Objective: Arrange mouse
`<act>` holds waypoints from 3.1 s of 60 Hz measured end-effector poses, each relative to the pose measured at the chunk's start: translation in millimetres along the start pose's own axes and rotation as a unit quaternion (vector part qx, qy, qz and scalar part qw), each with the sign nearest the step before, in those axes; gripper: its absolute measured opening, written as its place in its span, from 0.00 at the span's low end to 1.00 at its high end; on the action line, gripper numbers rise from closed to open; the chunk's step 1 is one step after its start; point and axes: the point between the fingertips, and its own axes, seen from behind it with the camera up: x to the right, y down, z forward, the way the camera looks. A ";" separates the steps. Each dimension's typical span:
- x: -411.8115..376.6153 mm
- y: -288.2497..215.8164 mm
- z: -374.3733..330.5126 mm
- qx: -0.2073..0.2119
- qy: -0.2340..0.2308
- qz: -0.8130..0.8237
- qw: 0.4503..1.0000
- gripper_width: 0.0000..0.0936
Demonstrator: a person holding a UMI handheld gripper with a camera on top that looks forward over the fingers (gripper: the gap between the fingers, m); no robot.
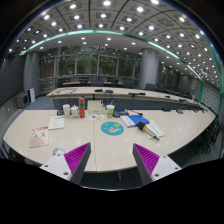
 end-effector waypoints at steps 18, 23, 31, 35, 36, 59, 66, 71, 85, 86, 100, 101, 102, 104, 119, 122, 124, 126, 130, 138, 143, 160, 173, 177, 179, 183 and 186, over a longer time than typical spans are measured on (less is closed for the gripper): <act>-43.6 86.8 51.8 -0.044 -0.014 0.016 0.999 0.92; -78.2 124.3 68.9 -0.063 -0.031 0.007 0.998 0.91; -156.3 172.7 99.9 -0.083 -0.069 -0.008 0.994 0.92; -199.8 185.3 120.5 -0.086 -0.091 -0.014 0.992 0.92; -212.1 189.4 122.0 -0.085 -0.095 -0.015 0.992 0.92; -340.8 219.8 236.1 -0.115 -0.106 -0.043 0.987 0.92; -344.5 211.2 260.1 -0.115 -0.097 -0.048 0.988 0.92; -347.6 201.9 277.6 -0.111 -0.092 -0.052 0.988 0.92; -352.3 183.0 320.0 -0.109 -0.083 -0.058 0.989 0.91; -352.5 182.4 322.2 -0.109 -0.082 -0.057 0.989 0.90; -359.2 178.9 339.1 -0.116 -0.095 -0.040 0.988 0.66; -359.9 178.9 339.4 -0.116 -0.097 -0.040 0.988 0.62; -360.6 179.0 339.6 -0.115 -0.098 -0.040 0.988 0.57; -360.6 178.8 340.2 -0.115 -0.095 -0.041 0.988 0.54; -361.8 178.3 338.3 -0.118 -0.099 -0.044 0.987 0.39; -361.6 177.4 336.5 -0.118 -0.104 -0.048 0.986 0.39; -363.2 174.5 334.4 -0.118 -0.109 -0.048 0.986 0.37; -364.0 168.4 332.6 -0.112 -0.113 -0.048 0.986 0.37; -361.6 145.0 326.6 -0.095 -0.121 -0.043 0.987 0.37; -331.5 47.7 317.6 -0.027 -0.125 0.001 0.992 0.37; -289.0 -22.1 327.1 0.020 -0.120 0.019 0.992 0.37; -84.8 -122.4 474.8 0.066 -0.072 0.035 0.995 0.36; -4.2 -36.6 605.8 -0.028 -0.050 0.032 0.998 0.36; 3.7 -1.4 630.5 -0.059 -0.051 0.034 0.996 0.37; 6.4 11.7 639.7 -0.071 -0.051 0.034 0.996 0.37; 9.0 30.1 653.2 -0.086 -0.055 0.033 0.994 0.38; 9.3 41.2 659.6 -0.098 -0.060 0.034 0.993 0.42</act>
